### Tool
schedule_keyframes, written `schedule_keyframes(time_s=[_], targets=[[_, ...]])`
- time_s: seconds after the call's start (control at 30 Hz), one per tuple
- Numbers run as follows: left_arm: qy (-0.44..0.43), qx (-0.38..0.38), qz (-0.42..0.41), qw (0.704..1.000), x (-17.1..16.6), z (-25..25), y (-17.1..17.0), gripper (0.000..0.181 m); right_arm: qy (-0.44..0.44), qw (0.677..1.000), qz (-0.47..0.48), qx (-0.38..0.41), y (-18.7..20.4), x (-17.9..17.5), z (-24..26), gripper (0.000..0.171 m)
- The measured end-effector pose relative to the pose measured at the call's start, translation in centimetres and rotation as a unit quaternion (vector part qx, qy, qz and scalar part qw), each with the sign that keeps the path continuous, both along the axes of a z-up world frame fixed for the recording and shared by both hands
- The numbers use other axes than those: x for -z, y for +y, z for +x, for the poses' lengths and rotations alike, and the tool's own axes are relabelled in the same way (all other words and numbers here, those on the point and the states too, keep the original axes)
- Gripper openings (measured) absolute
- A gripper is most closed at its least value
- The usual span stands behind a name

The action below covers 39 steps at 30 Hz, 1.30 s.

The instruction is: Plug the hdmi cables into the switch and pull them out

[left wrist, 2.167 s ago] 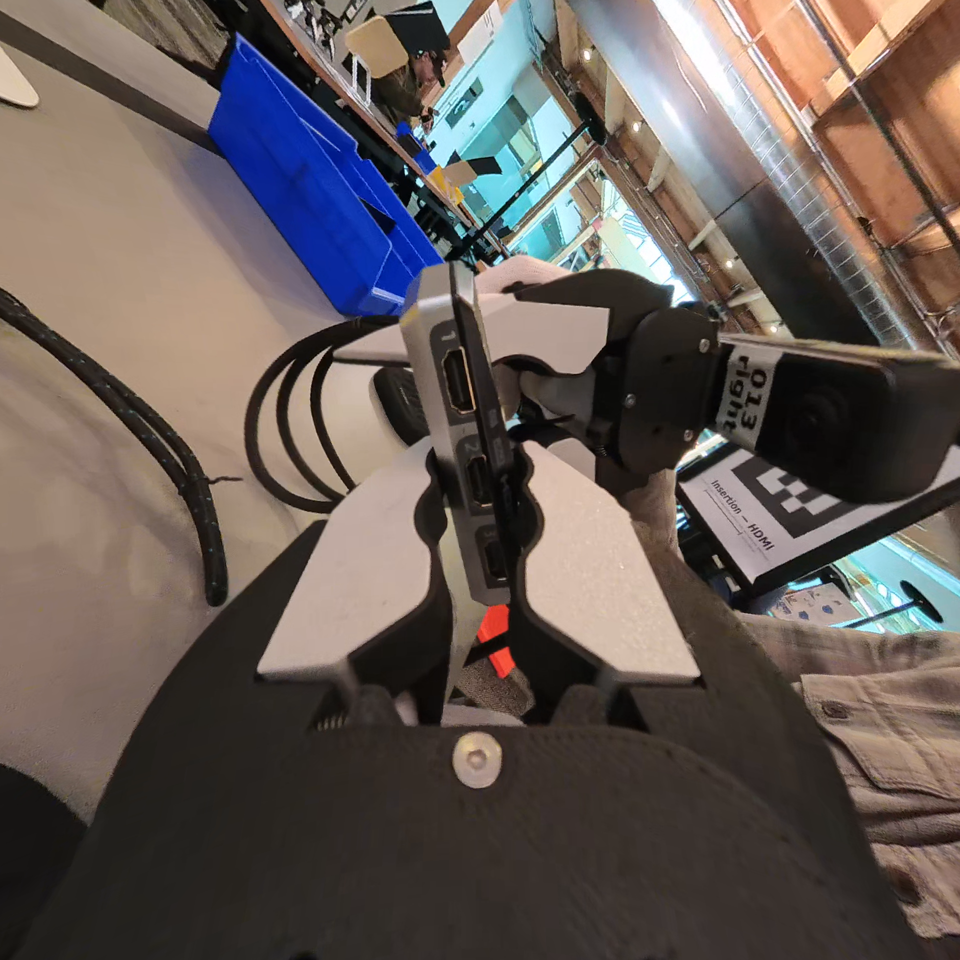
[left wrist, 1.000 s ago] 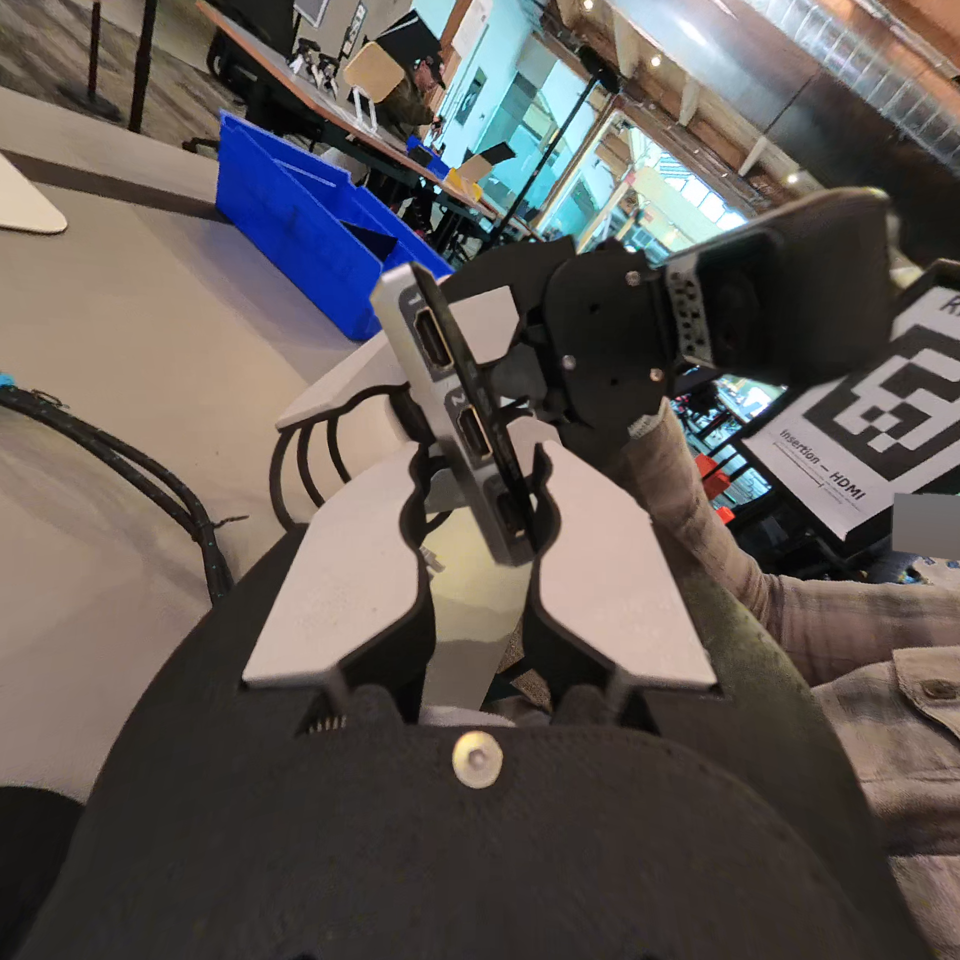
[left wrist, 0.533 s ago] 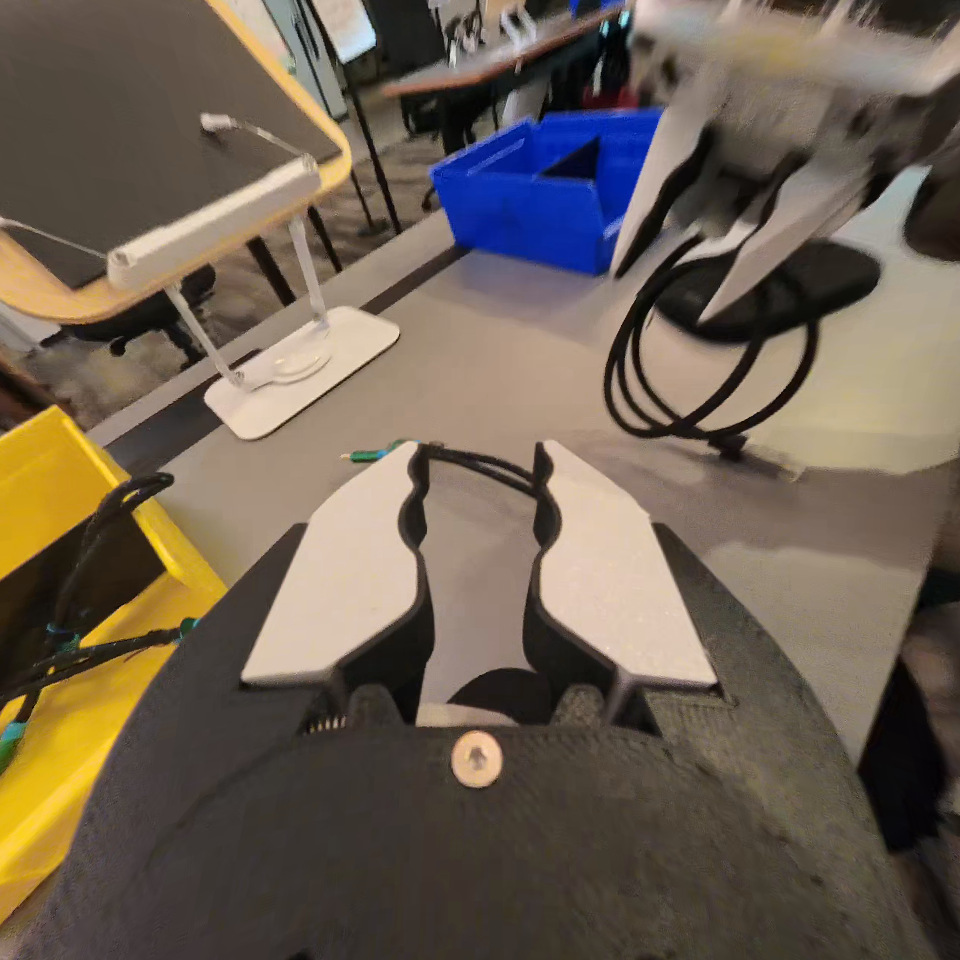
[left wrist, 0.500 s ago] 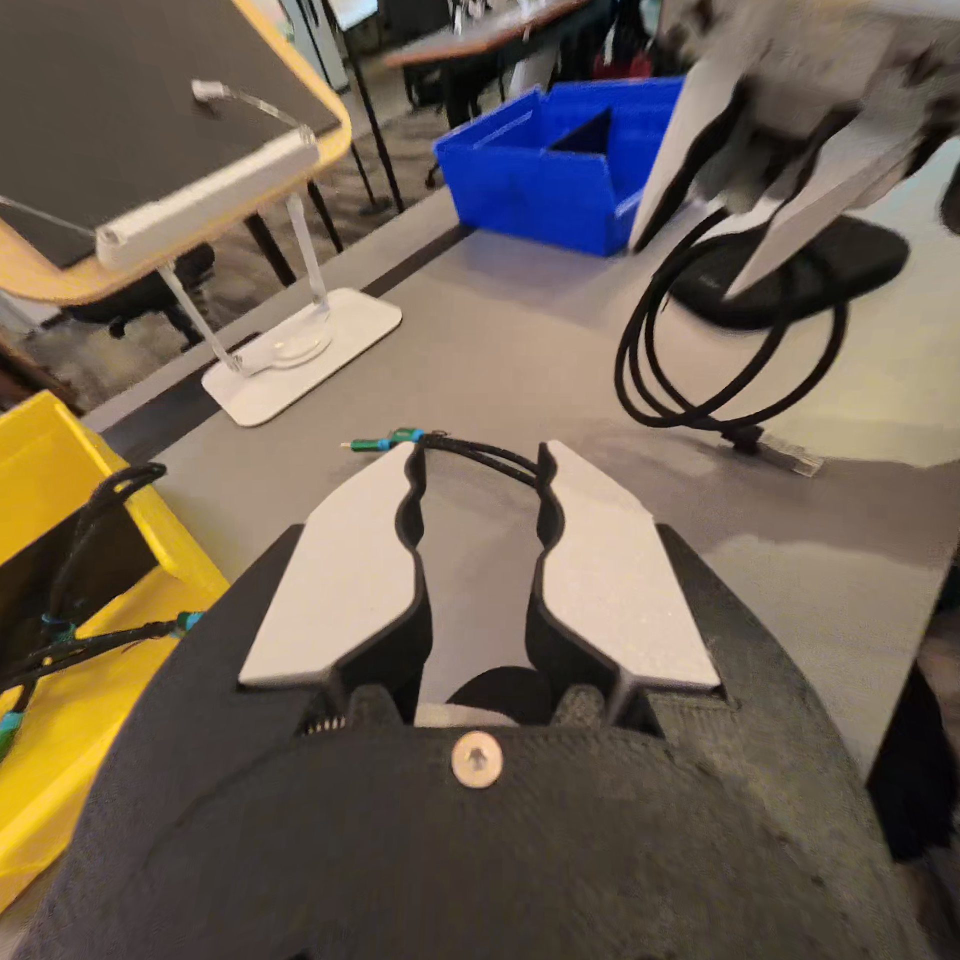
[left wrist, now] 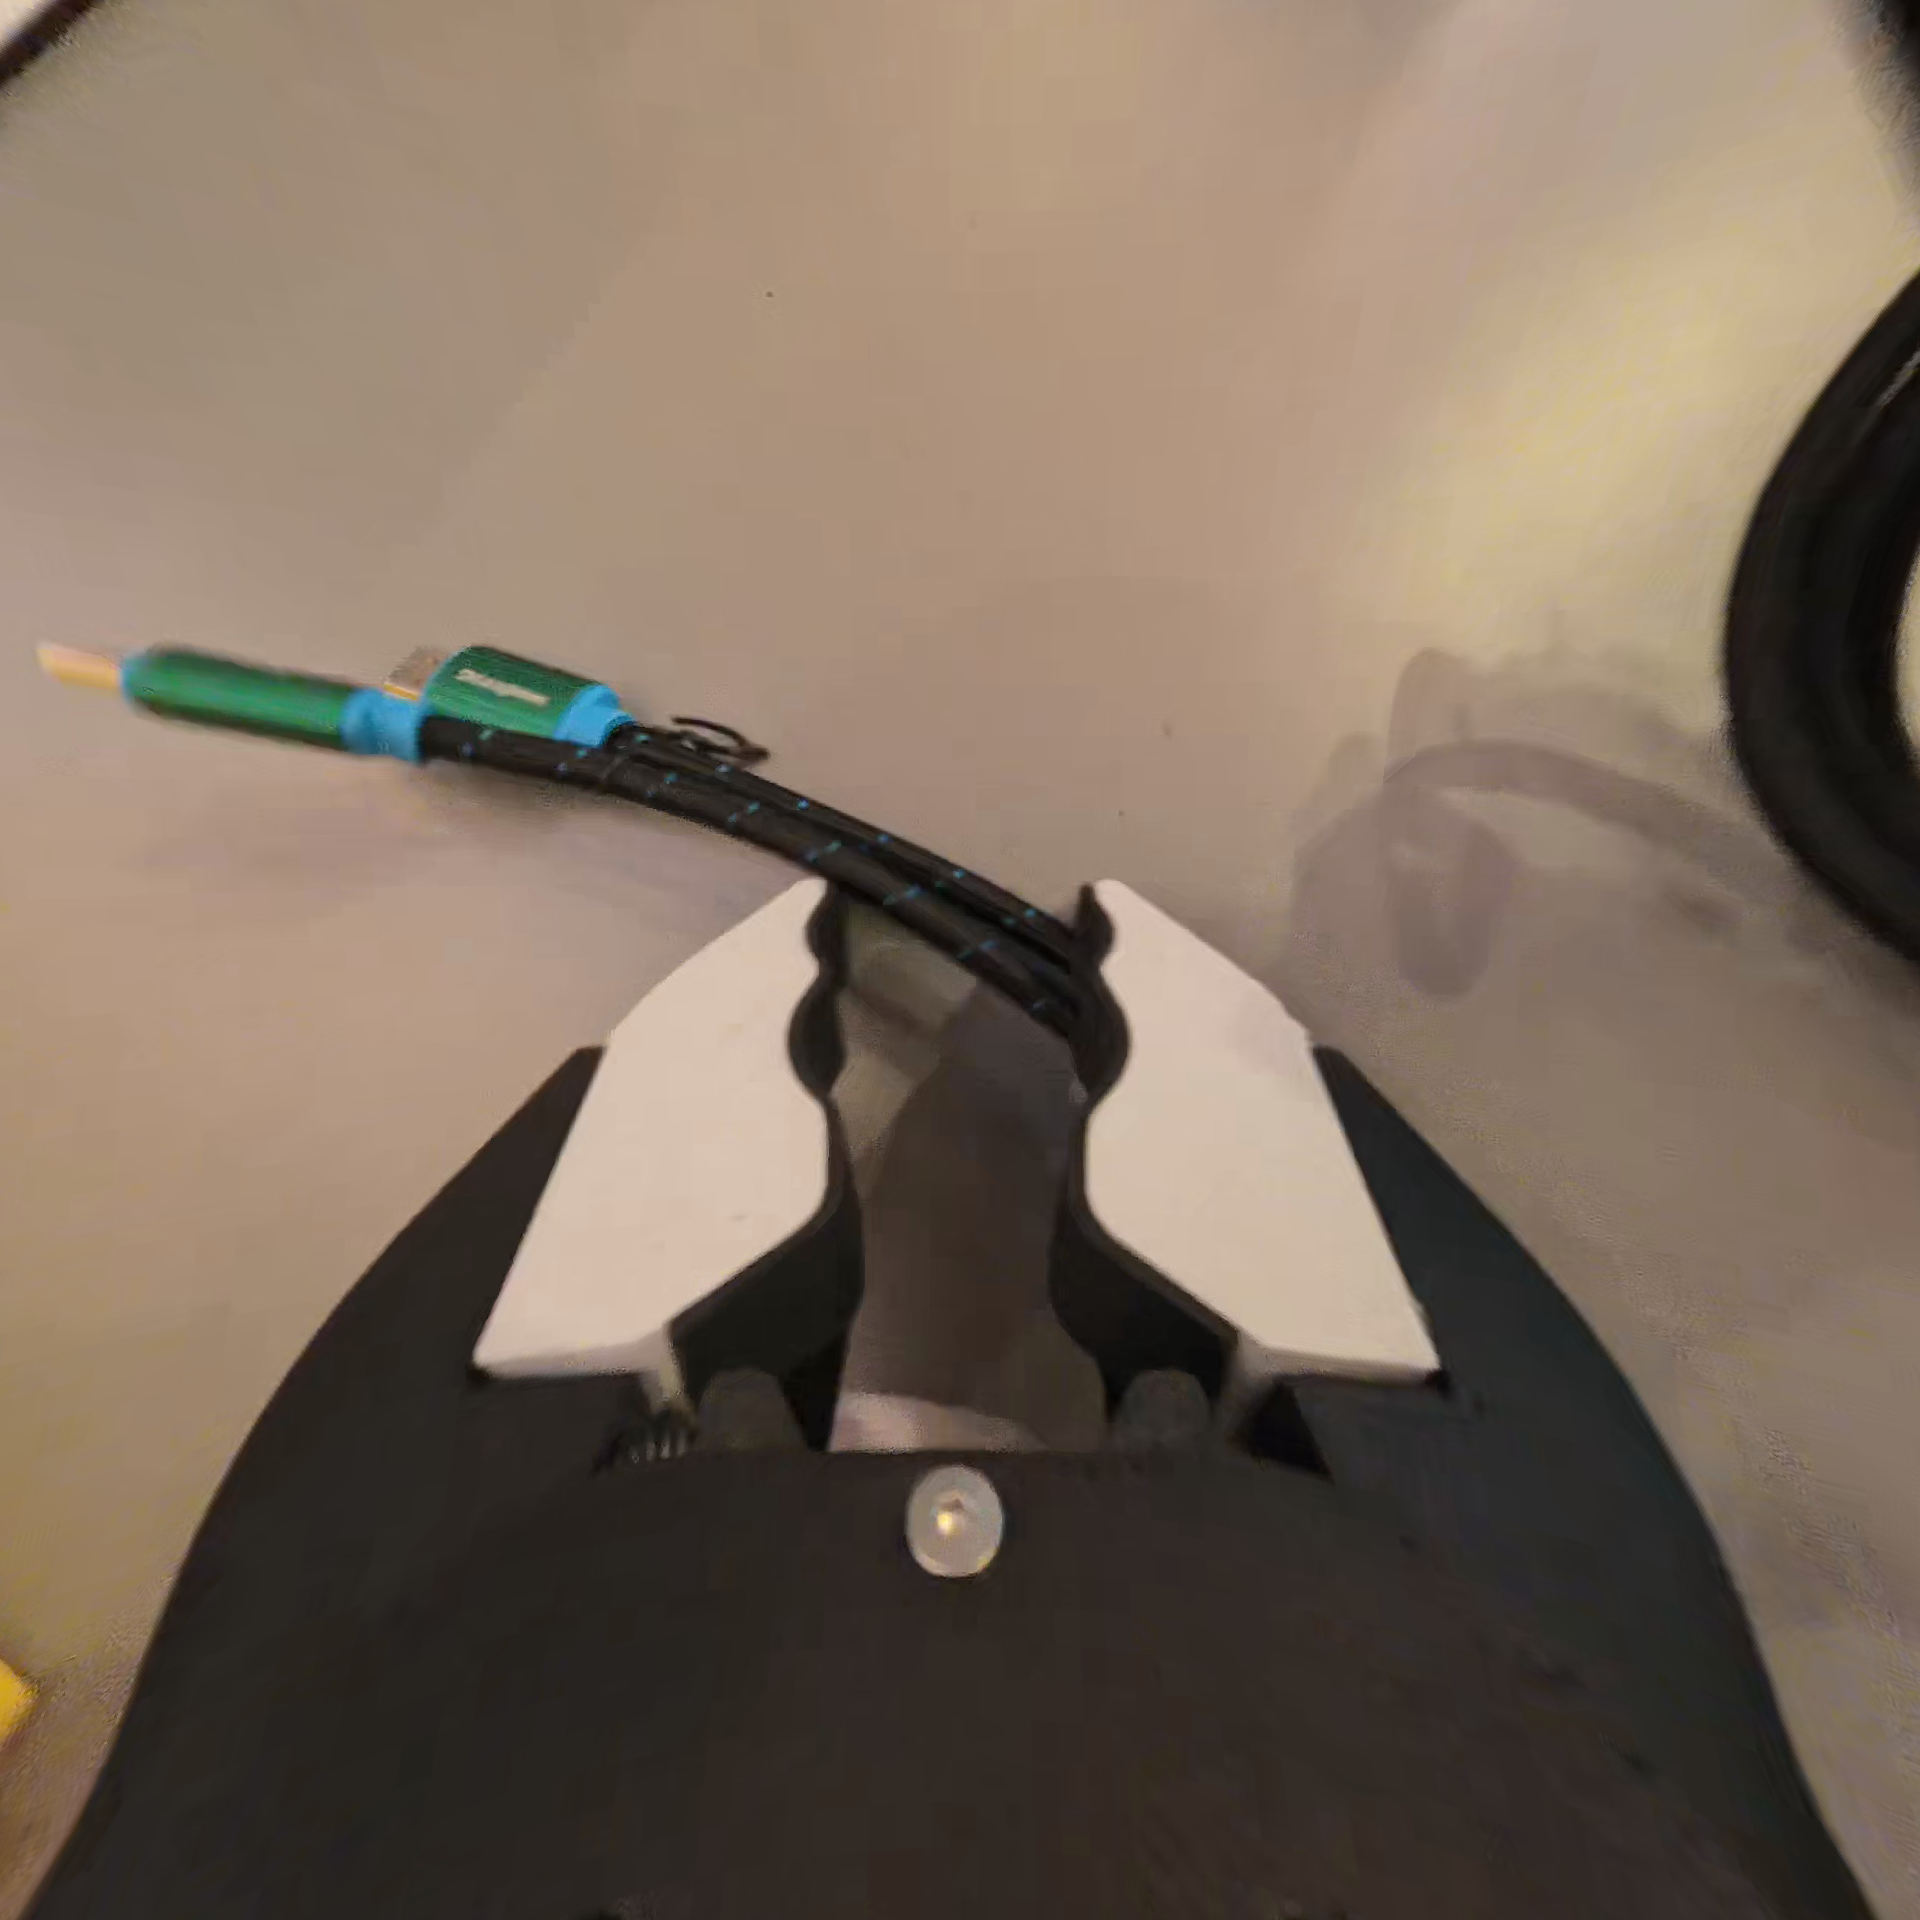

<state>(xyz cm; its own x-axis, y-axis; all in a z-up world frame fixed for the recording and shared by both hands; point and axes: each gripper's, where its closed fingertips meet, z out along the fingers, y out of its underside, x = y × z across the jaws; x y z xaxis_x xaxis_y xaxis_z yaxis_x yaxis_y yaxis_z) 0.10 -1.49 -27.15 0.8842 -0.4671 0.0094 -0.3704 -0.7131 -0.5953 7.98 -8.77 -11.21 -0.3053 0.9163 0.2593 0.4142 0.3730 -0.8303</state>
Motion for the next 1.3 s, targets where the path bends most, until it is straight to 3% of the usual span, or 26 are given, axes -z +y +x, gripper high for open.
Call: schedule_keyframes(time_s=[0.03,0.1,0.2,0.3,0.4,0.47,0.57,0.67,0.8,0.9,1.03,1.17,1.3], targets=[[0.019,0.021,0.015,0.999,-0.1,0.2,0.4,0.033,0.002,1.0,-0.001,0.001,0.1,-0.1,0.1,0.037],[0.05,0.097,0.014,0.994,-0.1,1.2,0.1,0.017,0.008,1.0,-0.004,0.002,0.3,-0.3,0.4,0.036],[0.066,0.269,-0.02,0.961,-0.1,2.4,-2.6,0.014,0.017,1.0,-0.009,0.004,0.6,-0.6,0.9,0.036],[0.1,0.367,-0.09,0.92,0.0,-0.2,-5.0,0.035,0.024,1.0,-0.015,0.005,0.9,-0.9,1.5,0.036],[0.166,0.337,-0.121,0.919,-0.5,-4.4,-4.1,0.055,0.028,0.999,-0.019,0.006,1.0,-1.2,1.9,0.037],[0.198,0.301,-0.055,0.931,-2.2,-5.3,-2.0,0.06,0.031,0.999,-0.02,0.008,1.2,-1.3,2.0,0.037],[0.148,0.302,0.023,0.942,-4.7,-1.9,-2.7,0.057,0.032,0.999,-0.022,0.01,1.4,-1.3,2.2,0.037],[0.13,0.329,0.079,0.932,-5.4,2.3,-4.2,0.056,0.033,0.999,-0.026,0.011,1.5,-1.1,2.2,0.037],[0.273,0.354,0.159,0.88,-3.9,3.1,-2.8,0.053,0.032,0.999,-0.025,0.011,1.4,-1.0,2.1,0.037],[0.326,0.382,0.189,0.844,-2.7,2.7,-1.8,0.055,0.035,0.999,-0.021,0.011,1.3,-1.3,2.2,0.037],[0.299,0.406,0.199,0.84,-2.2,3.4,-1.6,0.049,0.041,0.999,-0.018,0.011,1.4,-1.7,2.5,0.037],[0.17,0.381,0.197,0.887,-4.7,5.0,-1.9,0.038,0.046,0.999,-0.021,0.012,1.6,-1.8,2.6,0.037],[0.205,0.394,0.199,0.873,-3.6,5.5,-1.5,0.034,0.05,0.998,-0.026,0.011,1.7,-1.7,2.6,0.037]])
